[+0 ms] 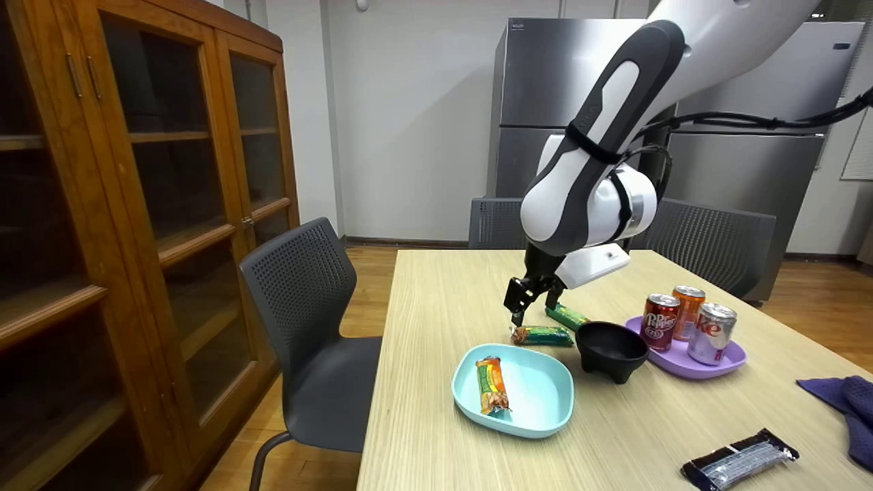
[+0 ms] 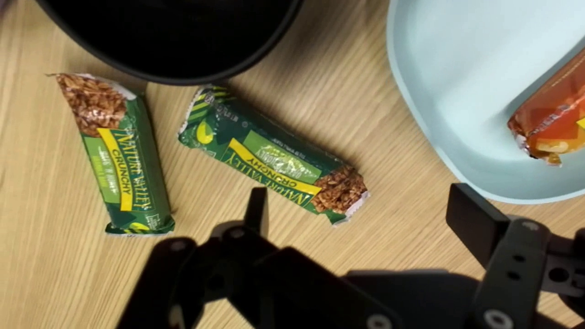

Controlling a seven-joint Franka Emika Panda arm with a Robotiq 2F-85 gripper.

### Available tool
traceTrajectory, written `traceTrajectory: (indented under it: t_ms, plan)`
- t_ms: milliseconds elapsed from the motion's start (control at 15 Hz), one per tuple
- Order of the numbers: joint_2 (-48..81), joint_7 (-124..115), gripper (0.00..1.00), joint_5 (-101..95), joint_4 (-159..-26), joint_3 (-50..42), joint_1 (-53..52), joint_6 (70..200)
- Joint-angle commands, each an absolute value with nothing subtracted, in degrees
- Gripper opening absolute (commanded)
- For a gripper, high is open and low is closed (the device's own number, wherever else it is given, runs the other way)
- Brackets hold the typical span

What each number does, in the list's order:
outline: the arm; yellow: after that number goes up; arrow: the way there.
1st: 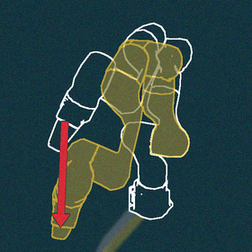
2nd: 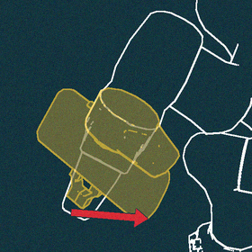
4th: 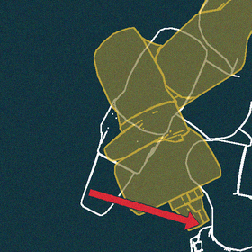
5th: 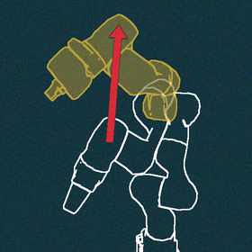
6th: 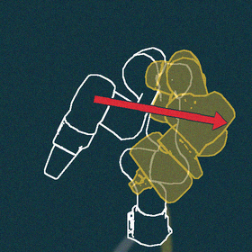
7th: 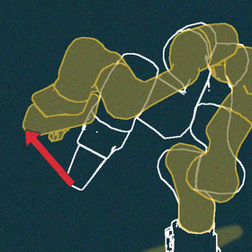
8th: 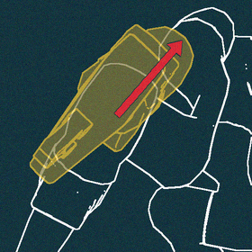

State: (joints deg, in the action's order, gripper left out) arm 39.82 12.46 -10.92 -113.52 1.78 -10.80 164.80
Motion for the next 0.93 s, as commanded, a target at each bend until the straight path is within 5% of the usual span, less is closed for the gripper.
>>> traceTrajectory:
  t_ms: [0,867]
  plan:
    - [42.76,16.20,1.00,-12.30,-107.98,4.17,-7.86,161.20]
    - [49.58,31.74,1.00,-15.38,-97.24,7.32,-3.64,149.98]
